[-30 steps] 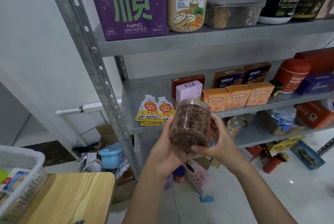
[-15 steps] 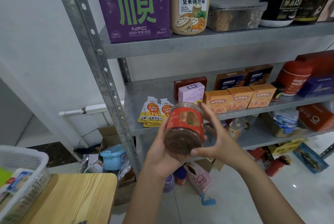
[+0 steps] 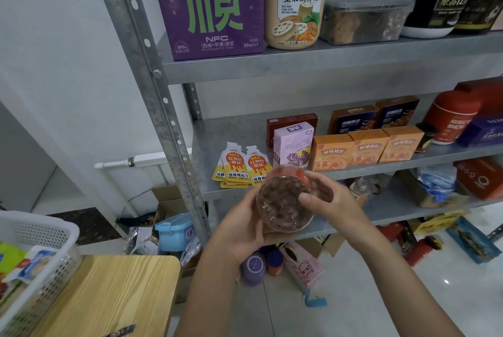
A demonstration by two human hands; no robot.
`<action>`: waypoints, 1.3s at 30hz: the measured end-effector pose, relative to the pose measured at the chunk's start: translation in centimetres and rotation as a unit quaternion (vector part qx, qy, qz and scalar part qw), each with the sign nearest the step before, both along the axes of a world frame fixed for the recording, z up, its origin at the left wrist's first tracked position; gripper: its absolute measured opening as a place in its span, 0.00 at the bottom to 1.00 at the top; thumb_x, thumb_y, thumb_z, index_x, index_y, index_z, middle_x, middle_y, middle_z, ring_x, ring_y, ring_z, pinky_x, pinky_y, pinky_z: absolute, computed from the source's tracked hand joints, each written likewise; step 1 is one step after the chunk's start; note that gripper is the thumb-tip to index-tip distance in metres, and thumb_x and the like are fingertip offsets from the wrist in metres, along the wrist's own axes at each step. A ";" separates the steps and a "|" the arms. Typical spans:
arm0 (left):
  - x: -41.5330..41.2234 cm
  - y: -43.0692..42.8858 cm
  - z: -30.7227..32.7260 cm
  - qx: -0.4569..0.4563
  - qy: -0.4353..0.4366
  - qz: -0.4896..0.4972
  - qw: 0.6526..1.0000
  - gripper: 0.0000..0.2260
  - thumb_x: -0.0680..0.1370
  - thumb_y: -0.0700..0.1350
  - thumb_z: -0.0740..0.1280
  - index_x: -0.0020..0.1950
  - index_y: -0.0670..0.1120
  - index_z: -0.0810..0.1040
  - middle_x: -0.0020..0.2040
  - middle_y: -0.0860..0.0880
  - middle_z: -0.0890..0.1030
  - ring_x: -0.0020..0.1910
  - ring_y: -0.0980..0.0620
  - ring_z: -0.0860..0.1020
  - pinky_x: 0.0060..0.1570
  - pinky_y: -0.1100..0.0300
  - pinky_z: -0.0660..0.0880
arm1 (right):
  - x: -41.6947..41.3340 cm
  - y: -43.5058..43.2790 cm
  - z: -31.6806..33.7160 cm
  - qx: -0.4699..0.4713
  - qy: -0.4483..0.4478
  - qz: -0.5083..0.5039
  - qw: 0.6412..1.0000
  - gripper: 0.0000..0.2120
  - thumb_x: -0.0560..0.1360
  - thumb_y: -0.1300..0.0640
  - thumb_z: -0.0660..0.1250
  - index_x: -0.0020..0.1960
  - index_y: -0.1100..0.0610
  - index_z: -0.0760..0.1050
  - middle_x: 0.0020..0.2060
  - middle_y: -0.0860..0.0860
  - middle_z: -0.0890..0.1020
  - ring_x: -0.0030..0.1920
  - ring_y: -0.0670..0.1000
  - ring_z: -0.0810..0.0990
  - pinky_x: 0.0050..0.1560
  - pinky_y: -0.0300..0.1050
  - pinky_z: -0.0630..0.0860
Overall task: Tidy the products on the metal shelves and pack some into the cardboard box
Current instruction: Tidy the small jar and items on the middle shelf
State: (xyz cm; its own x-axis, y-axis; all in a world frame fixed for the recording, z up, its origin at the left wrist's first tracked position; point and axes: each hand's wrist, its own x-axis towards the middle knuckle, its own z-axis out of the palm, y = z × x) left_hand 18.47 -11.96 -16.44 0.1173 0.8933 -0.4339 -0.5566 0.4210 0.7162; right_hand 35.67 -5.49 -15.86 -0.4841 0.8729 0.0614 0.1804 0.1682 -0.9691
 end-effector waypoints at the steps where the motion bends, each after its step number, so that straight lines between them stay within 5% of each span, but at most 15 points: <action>1: 0.0 -0.1 0.0 0.004 0.018 0.006 1.000 0.19 0.80 0.57 0.58 0.59 0.46 0.80 0.53 0.41 0.84 0.54 0.42 0.82 0.48 0.45 0.82 | 0.1 0.1 -0.1 0.015 -0.019 0.006 1.000 0.34 0.52 0.33 0.72 0.58 0.38 0.71 0.53 0.42 0.80 0.51 0.35 0.79 0.47 0.29 0.75; 4: -0.6 -0.1 -0.6 0.083 0.092 0.014 0.992 0.23 0.78 0.59 0.60 0.66 0.46 0.76 0.59 0.41 0.82 0.61 0.42 0.79 0.60 0.45 0.76 | 1.1 0.3 0.0 0.060 -0.059 0.051 0.995 0.45 0.54 0.40 0.80 0.66 0.34 0.63 0.63 0.37 0.72 0.63 0.38 0.73 0.60 0.40 0.74; 7: -1.5 -0.2 -0.2 0.188 0.173 -0.026 0.967 0.32 0.68 0.63 0.74 0.68 0.53 0.72 0.60 0.48 0.82 0.61 0.47 0.79 0.61 0.51 0.76 | 1.5 0.3 0.3 0.154 -0.106 0.100 0.977 0.49 0.59 0.54 0.83 0.69 0.33 0.59 0.65 0.29 0.64 0.69 0.36 0.65 0.66 0.47 0.72; 13: -0.1 0.7 -0.6 0.177 0.179 0.060 0.966 0.44 0.50 0.57 0.85 0.64 0.51 0.75 0.56 0.48 0.83 0.57 0.47 0.81 0.55 0.49 0.79 | 1.0 1.2 -1.4 0.213 -0.090 0.119 0.966 0.54 0.62 0.53 0.82 0.73 0.32 0.50 0.75 0.35 0.53 0.75 0.37 0.53 0.68 0.35 0.63; 16: 0.4 0.9 -0.8 0.182 0.155 0.127 0.963 0.43 0.51 0.52 0.85 0.65 0.50 0.75 0.57 0.47 0.83 0.58 0.46 0.81 0.54 0.48 0.79 | 1.6 1.9 -2.1 0.043 -0.020 0.110 0.993 0.54 0.58 0.45 0.82 0.73 0.32 0.53 0.73 0.39 0.61 0.70 0.39 0.66 0.64 0.38 0.72; 19: 1.4 1.3 -0.4 0.183 0.196 0.161 0.950 0.42 0.55 0.47 0.81 0.67 0.53 0.72 0.61 0.47 0.81 0.61 0.46 0.79 0.59 0.45 0.78 | 1.6 2.2 -2.5 -0.042 -0.007 0.161 0.986 0.44 0.58 0.48 0.82 0.69 0.40 0.64 0.65 0.43 0.74 0.59 0.39 0.78 0.55 0.35 0.77; 22: 1.9 1.1 0.1 0.164 0.224 0.161 0.947 0.47 0.56 0.48 0.82 0.72 0.60 0.66 0.65 0.51 0.77 0.62 0.49 0.78 0.61 0.46 0.77 | 1.0 2.8 -2.8 -0.060 0.003 0.143 0.988 0.34 0.58 0.53 0.81 0.58 0.42 0.70 0.55 0.43 0.81 0.53 0.39 0.81 0.49 0.33 0.77; 25: 1.8 0.8 0.5 0.154 0.279 0.154 0.935 0.45 0.58 0.49 0.82 0.71 0.64 0.67 0.66 0.55 0.75 0.63 0.52 0.77 0.61 0.49 0.77 | 0.9 4.0 -3.4 -0.070 0.008 0.155 0.985 0.35 0.58 0.56 0.83 0.60 0.45 0.73 0.54 0.45 0.83 0.56 0.44 0.81 0.53 0.39 0.78; 30: 1.7 1.2 0.8 0.139 0.402 0.186 0.886 0.33 0.62 0.38 0.82 0.64 0.55 0.77 0.62 0.56 0.78 0.60 0.56 0.77 0.57 0.55 0.79 | 0.3 5.5 -4.4 -0.067 -0.012 0.185 0.980 0.36 0.61 0.62 0.82 0.63 0.45 0.71 0.57 0.47 0.81 0.57 0.44 0.81 0.58 0.42 0.78; 39: -3.0 2.5 0.4 0.079 0.555 0.102 0.822 0.30 0.63 0.44 0.82 0.60 0.52 0.72 0.58 0.57 0.76 0.57 0.57 0.77 0.55 0.56 0.79 | -3.9 7.6 -6.3 -0.076 -0.069 0.212 0.972 0.39 0.62 0.64 0.81 0.61 0.39 0.65 0.59 0.44 0.77 0.56 0.42 0.79 0.51 0.35 0.77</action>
